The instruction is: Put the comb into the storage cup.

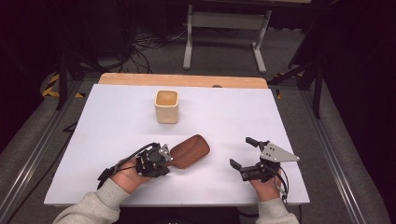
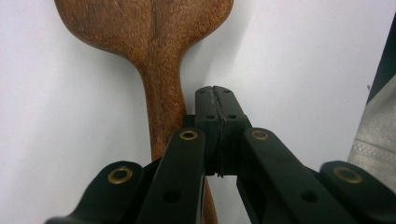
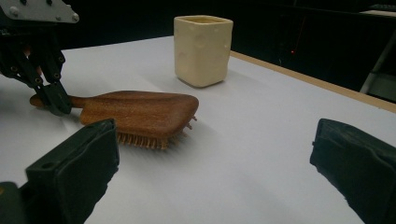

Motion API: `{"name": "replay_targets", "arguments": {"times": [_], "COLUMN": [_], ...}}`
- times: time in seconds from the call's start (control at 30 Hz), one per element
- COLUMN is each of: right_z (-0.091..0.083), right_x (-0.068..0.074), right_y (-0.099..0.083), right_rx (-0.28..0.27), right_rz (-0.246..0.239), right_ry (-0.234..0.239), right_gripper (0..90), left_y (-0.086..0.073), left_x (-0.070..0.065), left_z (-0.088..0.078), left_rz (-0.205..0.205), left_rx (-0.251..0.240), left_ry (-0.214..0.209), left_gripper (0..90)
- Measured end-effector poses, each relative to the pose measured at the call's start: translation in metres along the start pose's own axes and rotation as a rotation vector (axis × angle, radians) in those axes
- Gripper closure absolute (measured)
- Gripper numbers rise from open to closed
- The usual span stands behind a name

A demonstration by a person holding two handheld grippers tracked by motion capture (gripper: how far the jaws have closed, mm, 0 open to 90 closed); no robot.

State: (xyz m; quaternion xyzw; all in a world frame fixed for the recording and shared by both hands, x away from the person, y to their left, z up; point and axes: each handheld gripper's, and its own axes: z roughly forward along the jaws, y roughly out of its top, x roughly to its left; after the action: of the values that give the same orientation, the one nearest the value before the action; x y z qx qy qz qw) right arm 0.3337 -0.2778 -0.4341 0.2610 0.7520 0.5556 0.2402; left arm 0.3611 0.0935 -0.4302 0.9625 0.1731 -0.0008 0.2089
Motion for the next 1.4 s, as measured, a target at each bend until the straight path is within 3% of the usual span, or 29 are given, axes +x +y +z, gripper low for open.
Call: {"name": "replay_targets", "arguments": {"times": [0.07, 0.17, 0.23, 0.33, 0.37, 0.43, 0.53, 0.67, 1.3, 1.4], "right_z": [0.0, 0.0, 0.0, 0.001, 0.001, 0.001, 0.001, 0.001, 0.0, 0.0], "right_x": [0.0, 0.0, 0.0, 0.0, 0.001, 0.001, 0.0, 0.001, 0.0, 0.001], "right_y": [0.0, 0.0, 0.0, 0.0, 0.0, 0.0, 0.0, 0.0, 0.0, 0.0], "right_rx": [0.0, 0.004, 0.002, 0.002, 0.003, 0.003, 0.002, 0.002, 0.0, -0.002], "right_rz": [0.0, 0.001, -0.001, -0.001, -0.001, 0.0, 0.003, 0.003, 0.005, 0.003], "right_ry": [0.0, -0.002, -0.001, 0.002, 0.002, 0.004, 0.004, 0.004, 0.006, 0.008], "right_gripper": [1.4, 1.4, 1.4, 1.4, 1.4, 1.4, 1.3, 1.3, 1.3, 1.3], "left_y": [0.0, -0.001, -0.002, -0.002, -0.002, -0.002, -0.002, -0.001, 0.0, 0.001], "left_x": [0.0, 0.0, -0.001, -0.001, 0.001, 0.004, 0.005, 0.006, 0.013, 0.014], "left_z": [-0.001, -0.007, -0.012, -0.017, -0.019, -0.019, -0.02, -0.021, -0.003, 0.001], "left_rz": [0.002, 0.004, -0.007, -0.026, -0.062, -0.113, -0.143, -0.164, -0.208, -0.221], "left_rx": [-0.006, -0.042, -0.069, -0.1, -0.108, -0.142, -0.168, -0.191, -0.127, -0.114], "left_ry": [-0.005, -0.051, -0.053, -0.058, -0.067, -0.094, -0.064, -0.022, 0.082, 0.061], "left_gripper": [89.2, 86.1, 82.0, 58.1, 58.1, 38.4, 16.7, 0.4, 0.1, 0.4]}}
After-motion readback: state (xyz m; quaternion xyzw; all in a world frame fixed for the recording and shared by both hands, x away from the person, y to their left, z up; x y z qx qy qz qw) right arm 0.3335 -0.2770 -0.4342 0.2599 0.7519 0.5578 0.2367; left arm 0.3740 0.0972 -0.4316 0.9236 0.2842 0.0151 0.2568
